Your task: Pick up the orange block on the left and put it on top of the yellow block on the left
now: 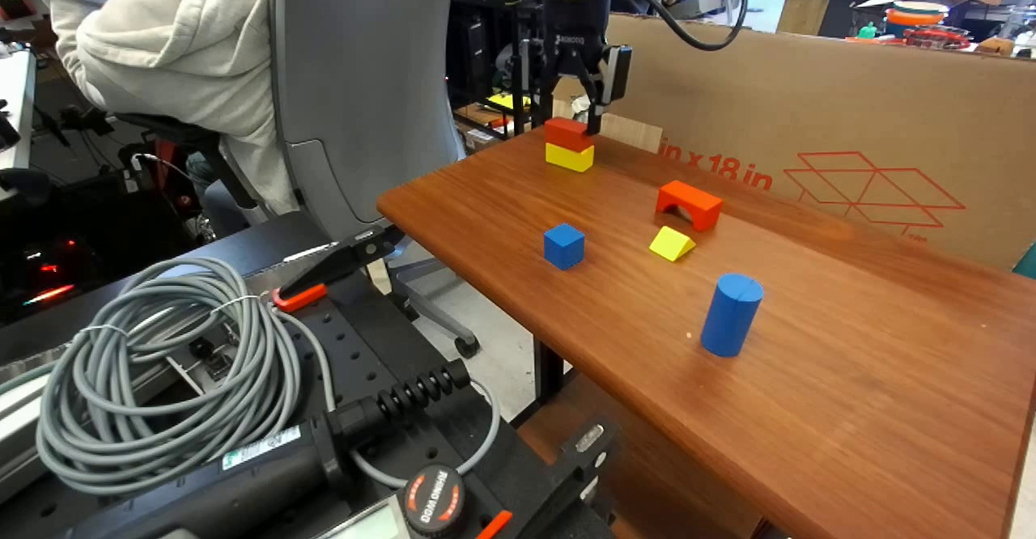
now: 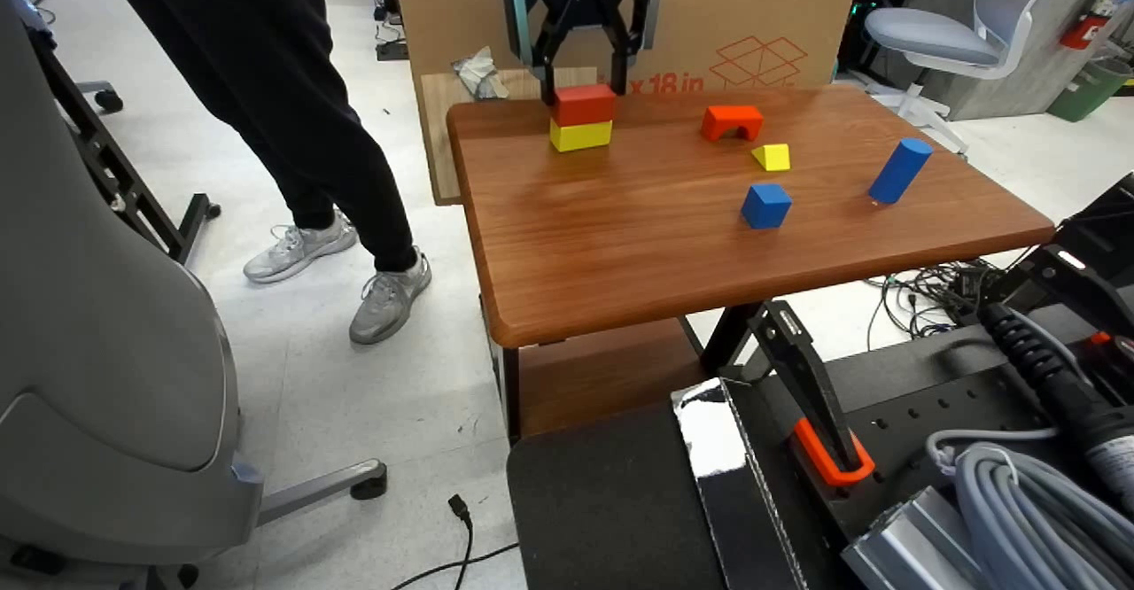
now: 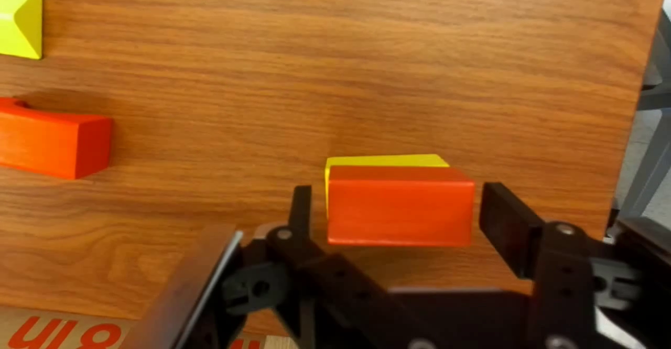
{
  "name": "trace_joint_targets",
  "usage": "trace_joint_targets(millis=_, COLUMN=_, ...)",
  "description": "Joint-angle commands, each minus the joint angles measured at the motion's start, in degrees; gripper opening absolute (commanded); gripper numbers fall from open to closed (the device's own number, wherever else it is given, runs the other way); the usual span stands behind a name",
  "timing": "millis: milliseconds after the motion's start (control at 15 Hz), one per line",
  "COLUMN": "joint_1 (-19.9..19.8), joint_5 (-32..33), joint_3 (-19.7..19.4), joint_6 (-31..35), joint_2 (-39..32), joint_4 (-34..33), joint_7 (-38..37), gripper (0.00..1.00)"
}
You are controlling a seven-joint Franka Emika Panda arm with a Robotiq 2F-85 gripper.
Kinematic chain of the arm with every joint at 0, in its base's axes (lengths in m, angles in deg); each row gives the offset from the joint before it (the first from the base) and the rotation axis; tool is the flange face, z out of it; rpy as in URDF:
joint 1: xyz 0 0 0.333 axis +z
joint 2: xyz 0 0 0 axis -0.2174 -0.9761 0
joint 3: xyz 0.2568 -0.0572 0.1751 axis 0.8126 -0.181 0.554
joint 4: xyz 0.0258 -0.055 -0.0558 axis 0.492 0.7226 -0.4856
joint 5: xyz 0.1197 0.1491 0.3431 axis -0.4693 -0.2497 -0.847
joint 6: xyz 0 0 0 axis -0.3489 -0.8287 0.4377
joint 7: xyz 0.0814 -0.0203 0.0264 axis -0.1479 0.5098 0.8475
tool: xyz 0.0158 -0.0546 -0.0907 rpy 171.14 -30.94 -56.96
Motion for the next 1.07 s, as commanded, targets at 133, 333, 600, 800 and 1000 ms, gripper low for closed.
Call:
trace_joint_targets(millis=133, joint_1=-1.04, joint_5=-0.67, joint_3=0.15, joint_6=-0.09, joint_2=3.12, joint_4=2.21, joint_7=0.83, gripper=1.0)
trace_joint_targets(millis=333, joint_1=-3.55, joint_5=-2.02, joint_3=1.46, joint_6=2.0, joint_2=8.07, joint_4=8.28, joint_7=4.25, gripper=1.0)
trace_joint_targets(millis=600, joint_1=-6.0, joint_5=-2.29, joint_3=1.71, joint_6=4.2, joint_2=17.95, joint_4=19.93, joint_7=8.85, gripper=1.0)
trace_joint_targets(millis=800, joint_1=-7.65, joint_5=-1.68, joint_3=0.72, joint_6=-5.62, joint_2=20.52, joint_4=22.1, joint_7=11.21, gripper=1.0)
trace_joint_targets(millis=1000, joint_1=-7.53, joint_5=-1.49, joint_3=0.75, joint_6=-4.63, joint_2=19.04, joint_4=20.42, joint_7=10.0, gripper=1.0)
